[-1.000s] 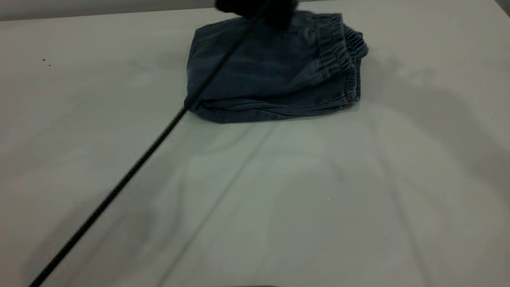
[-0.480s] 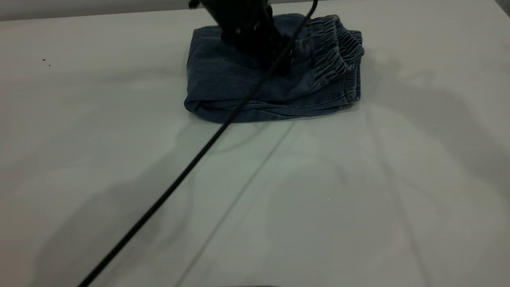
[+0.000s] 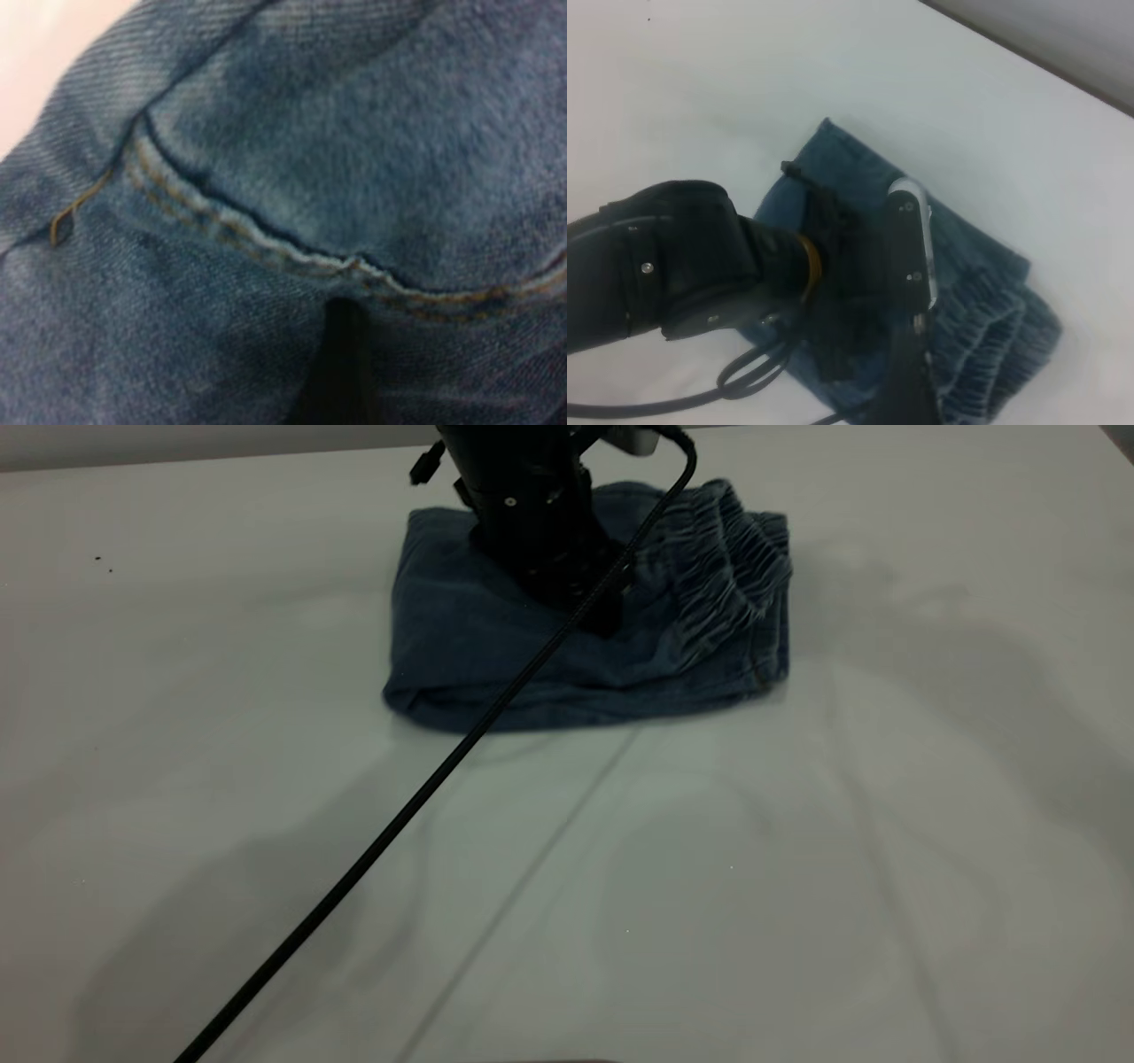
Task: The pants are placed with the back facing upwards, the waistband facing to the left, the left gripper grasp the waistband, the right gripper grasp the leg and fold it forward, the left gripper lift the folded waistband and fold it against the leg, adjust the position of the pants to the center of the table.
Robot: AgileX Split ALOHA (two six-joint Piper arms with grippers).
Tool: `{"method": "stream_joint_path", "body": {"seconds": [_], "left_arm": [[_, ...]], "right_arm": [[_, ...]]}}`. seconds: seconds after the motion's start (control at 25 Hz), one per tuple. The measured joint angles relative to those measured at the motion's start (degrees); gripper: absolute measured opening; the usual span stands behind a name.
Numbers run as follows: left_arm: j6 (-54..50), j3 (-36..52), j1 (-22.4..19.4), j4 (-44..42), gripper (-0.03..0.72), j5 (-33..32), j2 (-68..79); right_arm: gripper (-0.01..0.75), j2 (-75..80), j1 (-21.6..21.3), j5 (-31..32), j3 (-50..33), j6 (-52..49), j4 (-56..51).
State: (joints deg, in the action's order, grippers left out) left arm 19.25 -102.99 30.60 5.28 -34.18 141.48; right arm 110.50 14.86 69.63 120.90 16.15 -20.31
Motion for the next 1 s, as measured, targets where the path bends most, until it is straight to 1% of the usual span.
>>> {"method": "stream_joint_path", "body": {"seconds": [0.12, 0.32, 0.48, 0.6, 0.64, 0.84, 1.0], "left_arm": [[-0.55, -0.28, 0.00, -0.38, 0.566, -6.04, -0.35], [-2.33, -0.32, 0.06, -3.49, 0.566, -12.64, -0.90], [-2.62, -3.28, 0.06, -6.70, 0.566, -22.54, -0.85], [-2.80, -7.83, 0.00, -7.53, 0.566, -31.17, -0.75], [-2.80, -9.70, 0.00, -7.53, 0.566, -32.95, -0.93], [-4.77, -17.58, 0.00, -7.53, 0.566, -32.95, -2.27], [-8.44, -18.64, 0.00, -7.53, 0.566, -32.95, -6.33]], "right_arm": [[0.510, 0.00, 0.00, 0.83, 0.00, -0.16, 0.00], [0.510, -0.26, 0.00, 1.22, 0.05, -0.16, 0.80], [0.510, -2.87, 0.00, 1.88, 0.65, -0.34, 1.75], [0.510, -6.74, 0.00, 2.45, 0.90, -0.55, 0.29], [0.510, -8.28, 0.00, 2.52, 0.97, -0.63, 0.06], [0.510, -15.94, 0.00, 2.98, 1.08, -2.18, -0.22], [0.510, -22.95, 0.00, 3.18, 1.08, -5.03, -0.23]]}}
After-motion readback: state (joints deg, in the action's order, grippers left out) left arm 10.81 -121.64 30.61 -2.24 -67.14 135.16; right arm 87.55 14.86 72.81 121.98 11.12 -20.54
